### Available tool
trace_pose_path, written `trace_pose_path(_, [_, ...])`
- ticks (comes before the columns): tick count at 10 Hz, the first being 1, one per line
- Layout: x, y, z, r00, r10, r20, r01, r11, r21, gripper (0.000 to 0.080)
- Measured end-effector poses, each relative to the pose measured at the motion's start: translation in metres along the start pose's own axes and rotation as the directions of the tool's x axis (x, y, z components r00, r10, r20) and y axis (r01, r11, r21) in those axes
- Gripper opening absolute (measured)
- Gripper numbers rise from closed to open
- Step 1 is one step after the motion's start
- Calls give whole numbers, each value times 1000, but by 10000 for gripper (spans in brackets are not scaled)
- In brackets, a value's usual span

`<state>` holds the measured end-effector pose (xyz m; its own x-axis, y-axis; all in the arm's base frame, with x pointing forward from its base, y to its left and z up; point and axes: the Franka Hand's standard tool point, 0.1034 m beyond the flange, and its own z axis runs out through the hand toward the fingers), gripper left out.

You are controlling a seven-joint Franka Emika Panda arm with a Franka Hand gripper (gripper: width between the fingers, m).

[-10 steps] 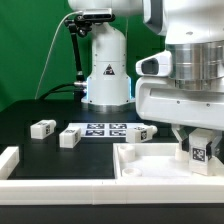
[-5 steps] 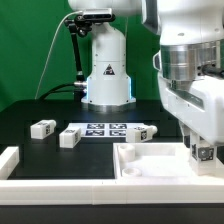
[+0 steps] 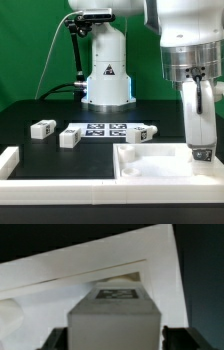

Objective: Assemble one leg

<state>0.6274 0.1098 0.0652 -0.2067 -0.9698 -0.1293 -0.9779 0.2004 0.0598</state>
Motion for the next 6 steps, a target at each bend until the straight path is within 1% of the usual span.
trace_pose_path(1, [0, 0, 0, 998, -58, 1, 58, 998, 0, 534])
trace_pose_path(2, [0, -1, -1, 997, -79, 9, 79, 997, 1, 613])
trace_pose_path(3, [0, -1, -1, 993, -117, 12, 117, 993, 2, 613])
trace_pose_path(4, [-1, -1, 0, 966, -259, 10, 259, 966, 3, 642])
trace_pose_path(6, [-4, 1, 0, 859, -512, 10, 512, 859, 3, 647])
